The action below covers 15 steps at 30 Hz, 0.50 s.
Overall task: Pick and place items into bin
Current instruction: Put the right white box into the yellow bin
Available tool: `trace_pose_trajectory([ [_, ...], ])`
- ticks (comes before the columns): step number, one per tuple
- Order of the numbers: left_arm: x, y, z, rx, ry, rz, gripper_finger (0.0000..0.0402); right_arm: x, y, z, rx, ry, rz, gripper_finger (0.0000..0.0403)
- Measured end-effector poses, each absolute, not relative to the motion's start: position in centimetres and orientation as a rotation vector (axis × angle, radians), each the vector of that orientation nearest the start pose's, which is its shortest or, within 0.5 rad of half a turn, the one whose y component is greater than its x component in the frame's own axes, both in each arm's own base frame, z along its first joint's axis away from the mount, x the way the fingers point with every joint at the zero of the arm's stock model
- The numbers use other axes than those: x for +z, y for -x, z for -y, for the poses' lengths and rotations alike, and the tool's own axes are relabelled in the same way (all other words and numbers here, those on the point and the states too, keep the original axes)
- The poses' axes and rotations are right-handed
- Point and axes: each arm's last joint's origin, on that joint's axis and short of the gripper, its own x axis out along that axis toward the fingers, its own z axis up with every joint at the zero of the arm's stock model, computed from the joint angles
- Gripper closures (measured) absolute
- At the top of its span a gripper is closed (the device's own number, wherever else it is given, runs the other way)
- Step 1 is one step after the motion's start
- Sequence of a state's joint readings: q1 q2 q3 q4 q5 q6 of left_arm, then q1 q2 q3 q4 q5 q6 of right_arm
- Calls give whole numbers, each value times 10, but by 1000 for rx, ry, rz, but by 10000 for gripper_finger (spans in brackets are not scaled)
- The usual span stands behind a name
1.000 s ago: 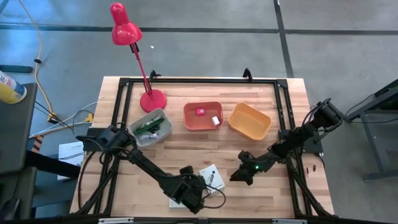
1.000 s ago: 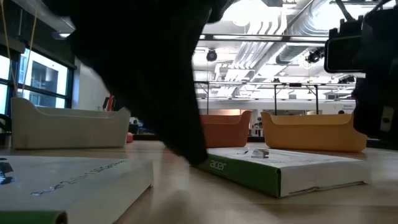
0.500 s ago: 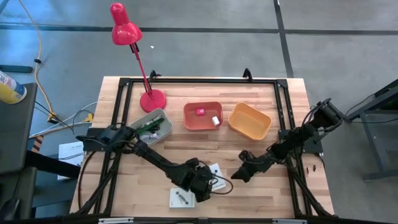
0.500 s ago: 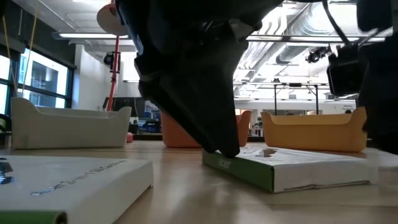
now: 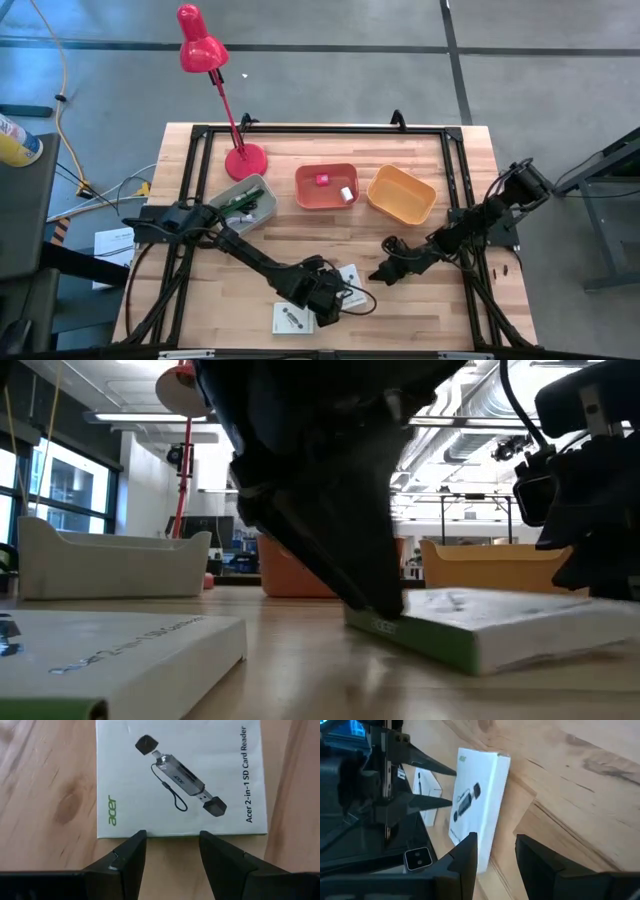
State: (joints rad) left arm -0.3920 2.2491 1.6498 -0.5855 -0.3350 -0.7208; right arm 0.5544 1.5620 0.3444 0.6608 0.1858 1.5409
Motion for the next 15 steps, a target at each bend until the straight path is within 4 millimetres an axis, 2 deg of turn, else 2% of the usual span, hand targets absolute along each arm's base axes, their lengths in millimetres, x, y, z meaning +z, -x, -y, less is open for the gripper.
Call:
trace_pose_trajectory([
  [10,127,-426,167,312,220,-1073,229,118,-222,-132,-109,-1247,-728,279],
  [15,127,-426,167,319,216,-1066,229,119,-225,-129,-138,-1230,-696,279],
])
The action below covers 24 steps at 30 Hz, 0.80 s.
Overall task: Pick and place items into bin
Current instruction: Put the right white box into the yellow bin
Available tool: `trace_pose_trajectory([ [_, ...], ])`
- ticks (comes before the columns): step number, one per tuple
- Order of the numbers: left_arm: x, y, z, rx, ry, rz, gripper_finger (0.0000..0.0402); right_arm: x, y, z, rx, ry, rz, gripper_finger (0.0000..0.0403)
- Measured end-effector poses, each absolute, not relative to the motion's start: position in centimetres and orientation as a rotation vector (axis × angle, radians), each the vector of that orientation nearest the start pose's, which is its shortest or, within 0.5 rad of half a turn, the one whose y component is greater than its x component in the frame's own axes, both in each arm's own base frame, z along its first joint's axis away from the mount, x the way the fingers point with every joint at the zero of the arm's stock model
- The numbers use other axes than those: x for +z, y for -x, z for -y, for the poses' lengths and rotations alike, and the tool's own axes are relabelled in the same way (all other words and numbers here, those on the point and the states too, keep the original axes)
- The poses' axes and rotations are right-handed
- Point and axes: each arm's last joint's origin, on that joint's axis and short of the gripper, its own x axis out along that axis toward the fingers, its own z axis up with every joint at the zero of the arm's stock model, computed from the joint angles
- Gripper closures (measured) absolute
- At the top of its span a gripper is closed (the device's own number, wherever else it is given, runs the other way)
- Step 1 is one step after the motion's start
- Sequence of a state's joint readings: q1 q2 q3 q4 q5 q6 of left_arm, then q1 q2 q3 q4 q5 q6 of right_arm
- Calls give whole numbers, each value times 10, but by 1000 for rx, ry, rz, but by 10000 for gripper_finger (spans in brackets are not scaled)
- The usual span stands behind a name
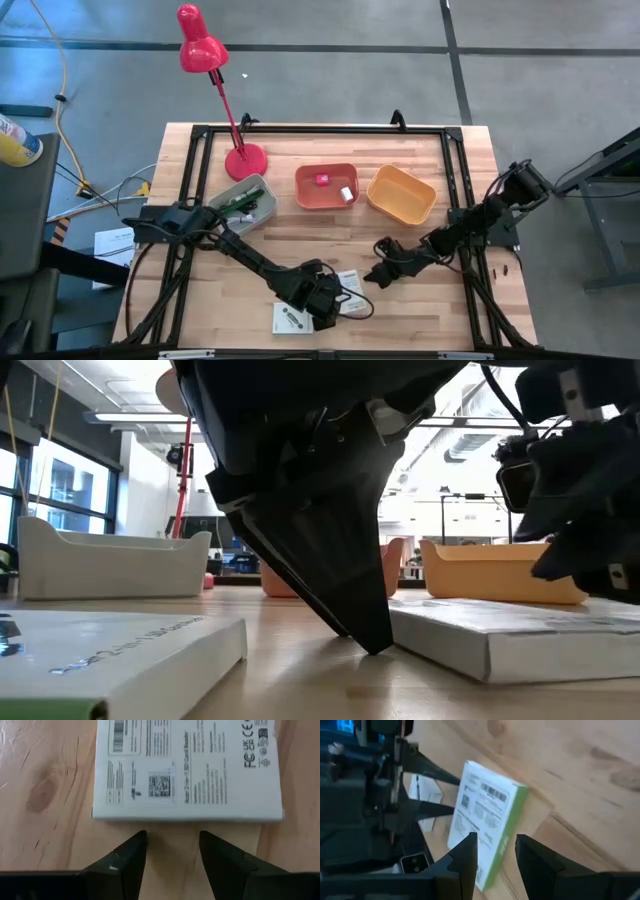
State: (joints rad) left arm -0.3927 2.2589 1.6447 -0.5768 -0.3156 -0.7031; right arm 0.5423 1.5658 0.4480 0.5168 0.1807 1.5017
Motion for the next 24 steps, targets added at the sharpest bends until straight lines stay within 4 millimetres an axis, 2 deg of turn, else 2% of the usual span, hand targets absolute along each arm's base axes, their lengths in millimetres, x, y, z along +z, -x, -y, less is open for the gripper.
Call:
trace_pose_trajectory([
  [9,128,-427,168,320,216,-1058,229,113,-216,-135,-143,-1214,-807,279],
  [15,154,-429,169,298,192,-966,229,112,-213,-139,-165,-1205,-801,279],
  [24,145,-434,166,272,193,-981,229,112,-213,-139,-162,-1210,-797,279],
])
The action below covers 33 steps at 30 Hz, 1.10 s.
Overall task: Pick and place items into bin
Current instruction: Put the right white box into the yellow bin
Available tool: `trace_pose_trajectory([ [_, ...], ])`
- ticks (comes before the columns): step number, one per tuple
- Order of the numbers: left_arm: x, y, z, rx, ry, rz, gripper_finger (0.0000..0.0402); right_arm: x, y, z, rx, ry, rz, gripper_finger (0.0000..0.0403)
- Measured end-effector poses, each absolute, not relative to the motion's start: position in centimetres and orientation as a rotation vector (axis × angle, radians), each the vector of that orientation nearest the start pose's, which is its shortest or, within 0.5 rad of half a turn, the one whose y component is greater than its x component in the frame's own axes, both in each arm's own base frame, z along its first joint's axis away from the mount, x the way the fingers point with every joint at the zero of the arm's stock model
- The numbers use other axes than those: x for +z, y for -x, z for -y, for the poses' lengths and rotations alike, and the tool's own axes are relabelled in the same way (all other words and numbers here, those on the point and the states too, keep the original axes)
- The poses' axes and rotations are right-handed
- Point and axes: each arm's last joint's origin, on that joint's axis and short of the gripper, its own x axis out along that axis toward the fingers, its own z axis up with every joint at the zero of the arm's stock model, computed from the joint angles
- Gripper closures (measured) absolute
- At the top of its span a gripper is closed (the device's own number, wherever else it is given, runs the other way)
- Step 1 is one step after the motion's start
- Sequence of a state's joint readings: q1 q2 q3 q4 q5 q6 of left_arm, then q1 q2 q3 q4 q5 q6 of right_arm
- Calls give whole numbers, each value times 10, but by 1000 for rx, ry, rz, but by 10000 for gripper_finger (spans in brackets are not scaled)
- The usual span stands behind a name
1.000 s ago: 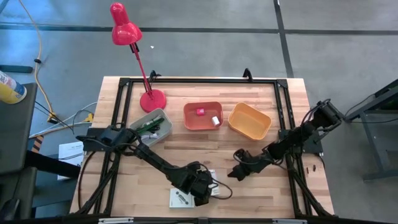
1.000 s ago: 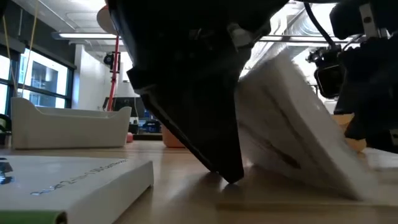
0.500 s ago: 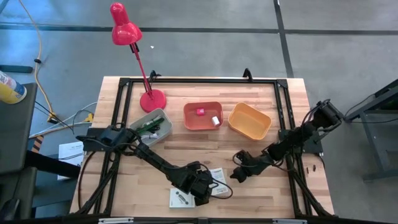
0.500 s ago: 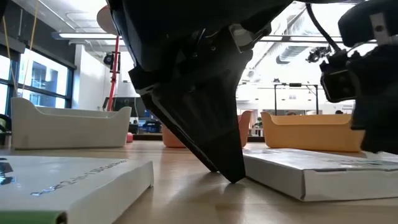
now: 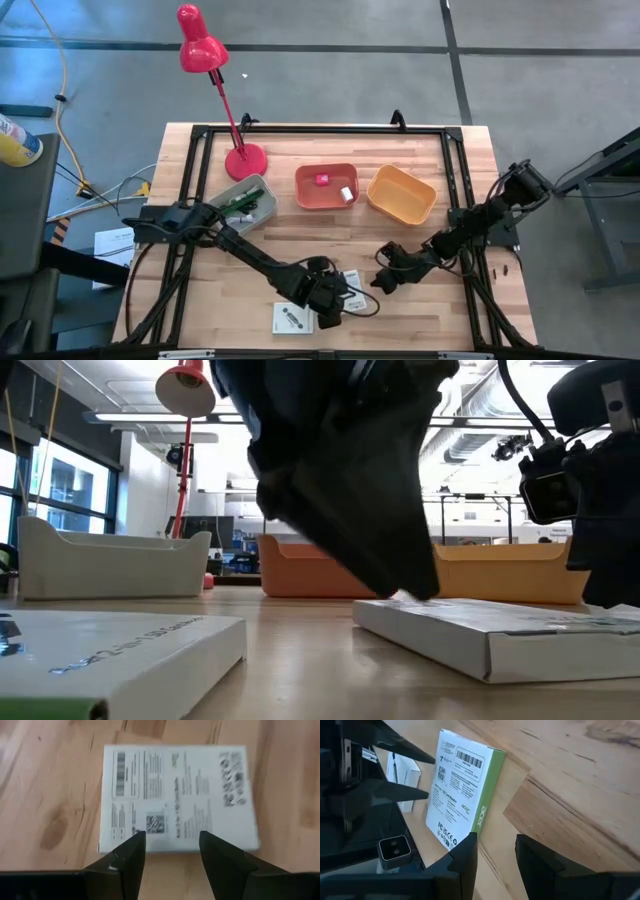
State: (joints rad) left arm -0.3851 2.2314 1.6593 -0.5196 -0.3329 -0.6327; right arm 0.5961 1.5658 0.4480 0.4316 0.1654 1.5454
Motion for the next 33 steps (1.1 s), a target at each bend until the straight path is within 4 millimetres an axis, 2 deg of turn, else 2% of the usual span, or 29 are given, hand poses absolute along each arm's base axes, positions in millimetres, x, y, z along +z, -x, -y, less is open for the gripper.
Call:
trace_pose_trajectory([
  [10,136,-437,168,253,209,-987,229,113,-213,-139,-155,-1225,-802,279],
  [22,137,-437,169,236,214,-997,229,113,-214,-139,-156,-1216,-804,279],
  [33,148,-434,167,229,182,-985,229,112,-218,-132,-172,-1203,-790,279],
])
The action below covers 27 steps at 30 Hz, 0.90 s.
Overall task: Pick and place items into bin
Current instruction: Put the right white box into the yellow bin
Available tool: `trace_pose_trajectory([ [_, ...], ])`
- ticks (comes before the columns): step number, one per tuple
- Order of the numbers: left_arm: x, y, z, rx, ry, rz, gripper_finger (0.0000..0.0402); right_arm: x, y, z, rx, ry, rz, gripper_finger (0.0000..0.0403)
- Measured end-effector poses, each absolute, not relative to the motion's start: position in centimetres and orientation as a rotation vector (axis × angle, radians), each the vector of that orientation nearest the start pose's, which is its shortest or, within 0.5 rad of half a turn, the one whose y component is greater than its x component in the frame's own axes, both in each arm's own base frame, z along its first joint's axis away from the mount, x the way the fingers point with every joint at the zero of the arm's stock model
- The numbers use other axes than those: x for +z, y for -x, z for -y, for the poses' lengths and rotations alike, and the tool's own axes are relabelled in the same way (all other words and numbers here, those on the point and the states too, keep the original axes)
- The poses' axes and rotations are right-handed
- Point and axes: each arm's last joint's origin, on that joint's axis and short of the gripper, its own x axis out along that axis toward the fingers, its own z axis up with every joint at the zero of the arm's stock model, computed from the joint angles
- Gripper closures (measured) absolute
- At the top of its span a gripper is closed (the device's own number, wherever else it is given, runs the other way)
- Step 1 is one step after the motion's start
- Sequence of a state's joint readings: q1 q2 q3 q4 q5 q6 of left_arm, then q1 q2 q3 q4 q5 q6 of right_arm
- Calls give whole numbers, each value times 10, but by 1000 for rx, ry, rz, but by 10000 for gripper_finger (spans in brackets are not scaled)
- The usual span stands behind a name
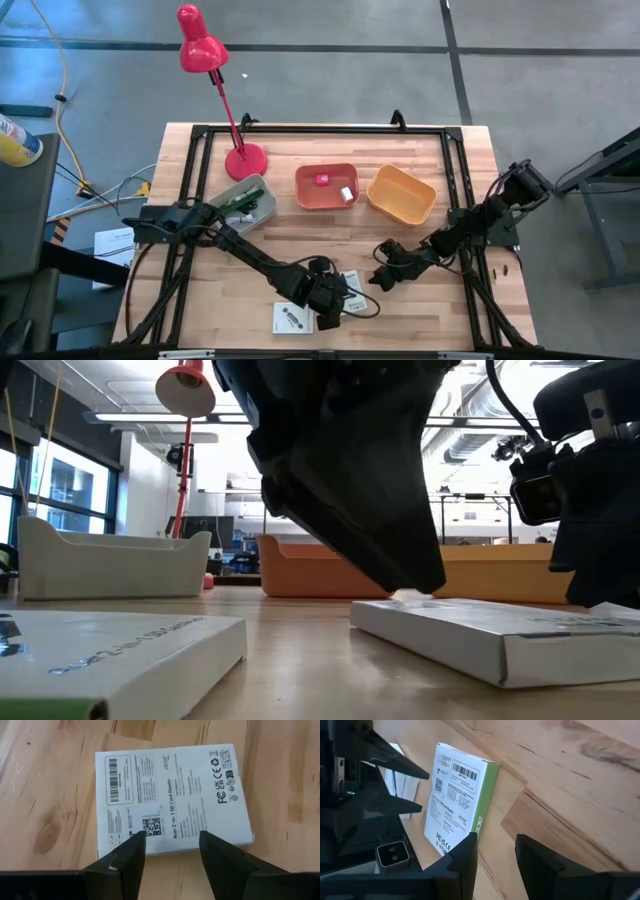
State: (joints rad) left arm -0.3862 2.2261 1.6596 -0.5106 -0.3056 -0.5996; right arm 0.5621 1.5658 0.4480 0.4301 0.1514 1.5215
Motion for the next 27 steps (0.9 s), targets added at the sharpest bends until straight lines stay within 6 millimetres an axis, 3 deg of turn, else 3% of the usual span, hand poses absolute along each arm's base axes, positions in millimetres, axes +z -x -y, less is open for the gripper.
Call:
trace_pose_trajectory([
  [27,138,-433,171,217,190,-1026,229,117,-221,-135,-111,-1236,-757,279],
])
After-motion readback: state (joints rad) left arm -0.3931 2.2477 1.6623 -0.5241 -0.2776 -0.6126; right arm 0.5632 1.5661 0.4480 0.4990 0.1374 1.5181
